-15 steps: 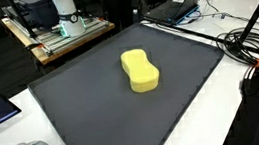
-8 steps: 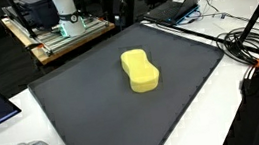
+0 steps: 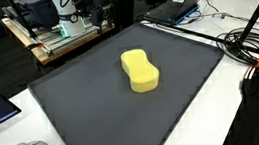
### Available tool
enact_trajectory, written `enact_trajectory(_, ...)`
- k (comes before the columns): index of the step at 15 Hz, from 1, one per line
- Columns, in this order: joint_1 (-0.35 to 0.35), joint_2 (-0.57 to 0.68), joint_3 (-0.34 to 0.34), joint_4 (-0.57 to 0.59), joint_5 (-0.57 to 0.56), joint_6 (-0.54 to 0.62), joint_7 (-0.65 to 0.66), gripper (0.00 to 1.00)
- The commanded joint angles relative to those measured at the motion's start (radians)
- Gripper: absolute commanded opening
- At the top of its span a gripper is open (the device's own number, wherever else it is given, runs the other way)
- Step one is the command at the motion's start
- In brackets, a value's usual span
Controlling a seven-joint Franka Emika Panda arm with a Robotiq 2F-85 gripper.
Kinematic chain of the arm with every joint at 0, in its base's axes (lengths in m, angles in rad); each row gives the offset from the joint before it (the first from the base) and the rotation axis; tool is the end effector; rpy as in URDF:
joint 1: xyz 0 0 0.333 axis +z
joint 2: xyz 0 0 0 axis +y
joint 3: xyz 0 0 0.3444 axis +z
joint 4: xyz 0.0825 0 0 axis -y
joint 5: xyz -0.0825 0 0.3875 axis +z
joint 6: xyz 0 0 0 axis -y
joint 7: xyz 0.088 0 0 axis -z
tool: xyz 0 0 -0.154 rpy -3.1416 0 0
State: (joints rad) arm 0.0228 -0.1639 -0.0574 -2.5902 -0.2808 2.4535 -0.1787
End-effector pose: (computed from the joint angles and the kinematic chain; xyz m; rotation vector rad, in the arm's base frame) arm 0.4341 -0.0226 0.2969 2.9201 0.5310 0.0139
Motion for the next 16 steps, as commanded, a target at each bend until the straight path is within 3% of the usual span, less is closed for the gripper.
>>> enact_trajectory(1,-0.026,0.0,-0.057,0.075,0.202,-0.112,-0.155,1.0)
enact_trajectory(5,-0.075,0.053,-0.108,0.211,0.33,-0.244,-0.169,1.0)
enact_trajectory(8,-0.115,0.11,-0.117,0.309,0.302,-0.273,-0.099,1.0)
enact_trajectory(16,-0.166,0.318,-0.114,0.633,0.294,-0.398,-0.082,1.0)
